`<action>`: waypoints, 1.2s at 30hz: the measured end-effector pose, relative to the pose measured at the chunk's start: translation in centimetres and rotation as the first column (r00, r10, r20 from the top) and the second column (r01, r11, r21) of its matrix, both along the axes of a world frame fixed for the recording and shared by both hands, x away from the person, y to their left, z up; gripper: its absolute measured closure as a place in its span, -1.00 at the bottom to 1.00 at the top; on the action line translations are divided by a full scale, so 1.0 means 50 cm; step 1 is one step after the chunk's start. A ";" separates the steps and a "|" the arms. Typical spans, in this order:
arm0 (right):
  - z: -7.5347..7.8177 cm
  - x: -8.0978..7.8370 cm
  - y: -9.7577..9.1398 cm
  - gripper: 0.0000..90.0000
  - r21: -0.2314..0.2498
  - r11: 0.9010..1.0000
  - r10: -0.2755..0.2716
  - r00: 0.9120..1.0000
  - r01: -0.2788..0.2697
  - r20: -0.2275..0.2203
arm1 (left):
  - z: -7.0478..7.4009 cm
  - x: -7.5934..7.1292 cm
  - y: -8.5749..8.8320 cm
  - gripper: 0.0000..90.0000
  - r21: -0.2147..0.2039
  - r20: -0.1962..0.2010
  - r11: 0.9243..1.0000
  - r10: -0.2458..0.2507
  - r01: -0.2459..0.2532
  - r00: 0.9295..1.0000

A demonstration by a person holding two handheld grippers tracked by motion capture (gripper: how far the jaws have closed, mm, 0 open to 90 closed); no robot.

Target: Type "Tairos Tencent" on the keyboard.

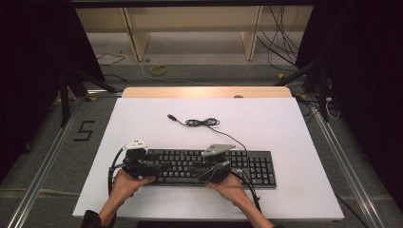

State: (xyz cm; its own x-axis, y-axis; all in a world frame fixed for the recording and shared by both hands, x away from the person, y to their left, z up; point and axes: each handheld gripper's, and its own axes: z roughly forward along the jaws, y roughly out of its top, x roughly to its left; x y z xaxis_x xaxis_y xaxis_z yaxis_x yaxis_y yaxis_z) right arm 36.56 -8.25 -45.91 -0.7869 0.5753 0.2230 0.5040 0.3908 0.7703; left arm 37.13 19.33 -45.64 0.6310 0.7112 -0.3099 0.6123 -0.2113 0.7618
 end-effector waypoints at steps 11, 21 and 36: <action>-0.014 0.008 0.018 0.92 -0.045 0.999 0.001 1.000 -0.002 -0.013 | 0.006 -0.011 0.005 -0.31 -0.009 0.019 1.000 -0.004 0.005 1.000; -0.028 0.008 0.033 1.00 -0.097 0.995 0.009 1.000 -0.011 -0.018 | 0.006 -0.021 0.003 -0.30 -0.018 0.026 1.000 -0.013 0.013 1.000; -0.047 0.011 0.046 1.00 -0.120 0.993 0.017 1.000 -0.019 -0.021 | 0.001 -0.026 0.007 -0.30 -0.013 0.018 1.000 -0.018 0.018 1.000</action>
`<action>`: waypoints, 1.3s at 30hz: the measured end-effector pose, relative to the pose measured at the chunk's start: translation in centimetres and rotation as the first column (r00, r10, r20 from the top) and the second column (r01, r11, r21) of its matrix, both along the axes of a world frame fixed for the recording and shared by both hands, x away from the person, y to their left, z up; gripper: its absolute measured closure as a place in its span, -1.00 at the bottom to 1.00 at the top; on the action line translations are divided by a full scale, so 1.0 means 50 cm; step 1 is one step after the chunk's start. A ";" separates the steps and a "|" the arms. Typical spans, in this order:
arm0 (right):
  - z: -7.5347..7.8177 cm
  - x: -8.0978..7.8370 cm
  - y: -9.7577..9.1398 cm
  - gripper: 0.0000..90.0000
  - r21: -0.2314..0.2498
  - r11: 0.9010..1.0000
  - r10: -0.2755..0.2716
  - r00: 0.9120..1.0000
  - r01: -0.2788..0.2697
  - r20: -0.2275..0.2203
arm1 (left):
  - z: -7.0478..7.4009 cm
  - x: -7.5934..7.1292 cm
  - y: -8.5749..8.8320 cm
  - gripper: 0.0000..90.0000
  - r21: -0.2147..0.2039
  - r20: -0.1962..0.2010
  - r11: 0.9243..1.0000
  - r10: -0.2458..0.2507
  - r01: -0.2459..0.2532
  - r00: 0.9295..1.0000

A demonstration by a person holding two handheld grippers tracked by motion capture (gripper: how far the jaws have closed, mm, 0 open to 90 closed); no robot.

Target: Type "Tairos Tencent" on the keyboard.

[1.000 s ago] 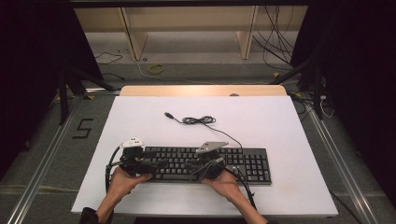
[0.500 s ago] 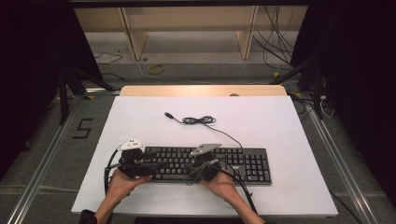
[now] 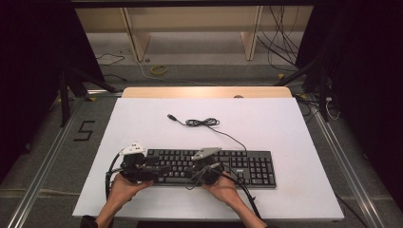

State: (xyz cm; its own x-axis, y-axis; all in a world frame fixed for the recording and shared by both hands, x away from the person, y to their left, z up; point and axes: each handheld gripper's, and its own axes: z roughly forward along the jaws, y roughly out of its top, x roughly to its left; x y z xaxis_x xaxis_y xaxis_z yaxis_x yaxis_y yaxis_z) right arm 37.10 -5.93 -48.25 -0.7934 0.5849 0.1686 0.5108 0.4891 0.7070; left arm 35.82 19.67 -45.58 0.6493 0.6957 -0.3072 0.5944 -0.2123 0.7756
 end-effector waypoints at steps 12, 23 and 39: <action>0.024 0.004 -0.024 0.90 0.077 0.996 -0.034 0.999 0.035 -0.007 | -0.002 0.001 0.000 -0.29 0.008 0.001 1.000 -0.003 0.003 1.000; 0.044 -0.001 -0.053 0.34 0.152 0.987 -0.040 0.999 0.042 -0.012 | -0.005 0.000 -0.007 -0.26 0.023 0.000 1.000 -0.017 0.017 1.000; 0.062 -0.016 -0.084 -0.01 0.205 0.978 -0.046 0.999 0.044 0.004 | -0.006 -0.005 -0.020 0.35 0.072 0.002 0.993 -0.089 0.089 0.996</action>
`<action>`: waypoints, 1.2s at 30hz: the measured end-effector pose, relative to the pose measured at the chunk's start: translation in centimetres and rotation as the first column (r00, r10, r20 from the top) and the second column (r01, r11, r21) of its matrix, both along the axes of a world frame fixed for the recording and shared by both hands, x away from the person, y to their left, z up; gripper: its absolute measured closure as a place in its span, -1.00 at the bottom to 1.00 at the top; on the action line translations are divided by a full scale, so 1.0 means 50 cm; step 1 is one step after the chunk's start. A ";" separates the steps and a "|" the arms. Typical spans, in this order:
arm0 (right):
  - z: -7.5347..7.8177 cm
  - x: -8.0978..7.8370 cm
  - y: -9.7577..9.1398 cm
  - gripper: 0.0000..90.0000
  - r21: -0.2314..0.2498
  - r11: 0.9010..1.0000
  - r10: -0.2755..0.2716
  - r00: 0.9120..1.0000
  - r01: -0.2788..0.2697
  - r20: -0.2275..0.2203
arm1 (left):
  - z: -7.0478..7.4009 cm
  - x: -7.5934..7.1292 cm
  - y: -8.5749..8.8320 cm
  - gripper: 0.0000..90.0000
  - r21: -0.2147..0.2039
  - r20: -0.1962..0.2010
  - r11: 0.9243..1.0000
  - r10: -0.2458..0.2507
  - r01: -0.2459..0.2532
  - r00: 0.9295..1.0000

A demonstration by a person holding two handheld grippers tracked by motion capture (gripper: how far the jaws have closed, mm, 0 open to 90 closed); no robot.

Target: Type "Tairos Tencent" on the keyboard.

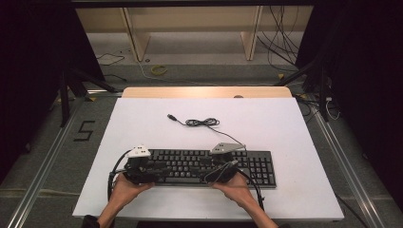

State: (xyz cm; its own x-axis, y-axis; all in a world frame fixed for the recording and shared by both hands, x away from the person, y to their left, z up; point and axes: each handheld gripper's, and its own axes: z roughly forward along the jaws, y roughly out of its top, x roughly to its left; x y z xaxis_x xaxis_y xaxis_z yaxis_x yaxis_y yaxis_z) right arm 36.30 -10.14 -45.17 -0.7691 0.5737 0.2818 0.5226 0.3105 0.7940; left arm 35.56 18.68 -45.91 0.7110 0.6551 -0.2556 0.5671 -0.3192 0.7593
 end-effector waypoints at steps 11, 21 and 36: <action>-0.002 -0.009 -0.021 -0.11 0.000 1.000 -0.015 1.000 0.015 -0.001 | -0.002 0.001 -0.011 0.76 0.038 -0.017 0.999 -0.025 0.026 1.000; -0.004 -0.013 -0.033 -0.12 0.002 1.000 -0.023 1.000 0.023 0.008 | -0.007 0.005 -0.022 0.97 0.082 -0.026 0.996 -0.039 0.041 0.999; -0.004 -0.026 -0.043 -0.22 0.011 1.000 -0.023 0.999 0.023 0.025 | -0.025 0.016 -0.039 0.98 0.123 -0.053 0.992 -0.031 0.037 0.998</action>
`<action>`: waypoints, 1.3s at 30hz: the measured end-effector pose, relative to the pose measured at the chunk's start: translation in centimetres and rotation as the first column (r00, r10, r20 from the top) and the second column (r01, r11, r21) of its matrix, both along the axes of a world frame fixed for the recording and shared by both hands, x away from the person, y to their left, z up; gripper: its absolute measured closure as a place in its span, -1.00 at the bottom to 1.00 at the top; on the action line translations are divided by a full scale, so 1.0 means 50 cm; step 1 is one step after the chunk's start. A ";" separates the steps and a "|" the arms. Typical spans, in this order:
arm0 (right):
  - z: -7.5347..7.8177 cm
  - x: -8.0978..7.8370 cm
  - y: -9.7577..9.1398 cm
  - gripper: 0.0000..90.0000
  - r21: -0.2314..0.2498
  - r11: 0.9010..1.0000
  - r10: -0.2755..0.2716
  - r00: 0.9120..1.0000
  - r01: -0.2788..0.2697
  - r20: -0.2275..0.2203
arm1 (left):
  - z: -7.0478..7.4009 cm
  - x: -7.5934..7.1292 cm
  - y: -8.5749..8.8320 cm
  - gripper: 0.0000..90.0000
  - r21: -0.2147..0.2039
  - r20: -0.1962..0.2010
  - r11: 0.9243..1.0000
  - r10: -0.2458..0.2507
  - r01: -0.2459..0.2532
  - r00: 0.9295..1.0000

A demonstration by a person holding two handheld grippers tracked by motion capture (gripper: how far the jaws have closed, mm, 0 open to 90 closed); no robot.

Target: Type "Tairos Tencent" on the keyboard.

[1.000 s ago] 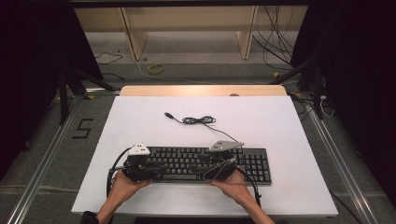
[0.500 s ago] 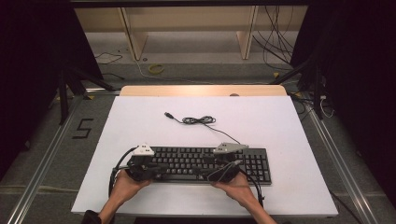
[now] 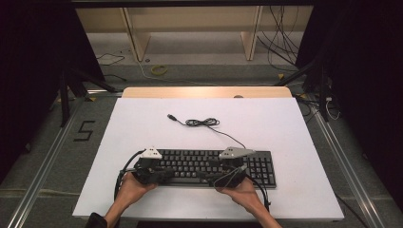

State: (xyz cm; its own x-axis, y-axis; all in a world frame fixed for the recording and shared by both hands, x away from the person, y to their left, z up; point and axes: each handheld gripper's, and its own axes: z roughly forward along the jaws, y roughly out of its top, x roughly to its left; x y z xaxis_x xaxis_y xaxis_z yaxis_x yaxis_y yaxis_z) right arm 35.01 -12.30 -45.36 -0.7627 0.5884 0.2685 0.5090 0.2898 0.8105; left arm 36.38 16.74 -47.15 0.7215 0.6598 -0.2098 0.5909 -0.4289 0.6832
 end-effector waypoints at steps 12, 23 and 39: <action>0.000 -0.006 -0.007 -0.23 0.000 1.000 -0.003 1.000 0.003 0.009 | -0.003 0.004 -0.001 0.98 0.003 -0.005 1.000 0.005 -0.005 1.000; -0.001 -0.009 -0.010 -0.23 -0.003 1.000 -0.003 1.000 0.004 0.007 | -0.012 0.008 -0.003 0.98 0.012 -0.029 1.000 0.003 -0.003 1.000; -0.001 -0.009 -0.012 -0.23 -0.001 1.000 -0.005 1.000 0.005 0.010 | 0.012 0.006 0.014 0.86 -0.049 0.016 0.999 0.022 -0.021 1.000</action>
